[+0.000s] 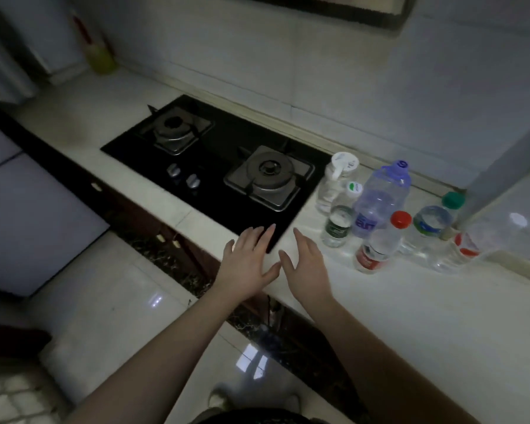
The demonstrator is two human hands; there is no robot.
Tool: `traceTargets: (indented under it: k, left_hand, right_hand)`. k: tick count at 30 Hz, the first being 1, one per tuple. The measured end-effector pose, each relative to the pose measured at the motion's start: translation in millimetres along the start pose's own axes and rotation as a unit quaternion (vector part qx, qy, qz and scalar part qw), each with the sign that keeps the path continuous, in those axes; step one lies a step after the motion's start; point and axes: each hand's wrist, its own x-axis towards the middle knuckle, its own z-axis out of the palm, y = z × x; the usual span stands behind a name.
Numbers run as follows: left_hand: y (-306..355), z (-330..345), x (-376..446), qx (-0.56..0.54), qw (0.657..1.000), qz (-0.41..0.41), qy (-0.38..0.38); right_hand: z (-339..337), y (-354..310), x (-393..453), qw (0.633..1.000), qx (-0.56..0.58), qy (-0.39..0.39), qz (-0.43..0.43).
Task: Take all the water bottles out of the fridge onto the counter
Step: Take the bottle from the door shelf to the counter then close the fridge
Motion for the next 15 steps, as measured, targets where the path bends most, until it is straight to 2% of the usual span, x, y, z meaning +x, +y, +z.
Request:
traceTargets:
  k: [7, 15]
  left_hand:
    - [-106.8, -46.0, -62.8, 0.048, 0.99, -0.124, 0.048]
    - [-218.5, -99.2, -147.8, 0.077, 0.967, -0.226, 0.094]
  right_hand:
    - [77.4, -97.2, 11.5, 0.985, -0.051, -0.077, -0.143]
    - [168.5, -202.7, -11.7, 0.931, -0.179, -0.091, -0.306]
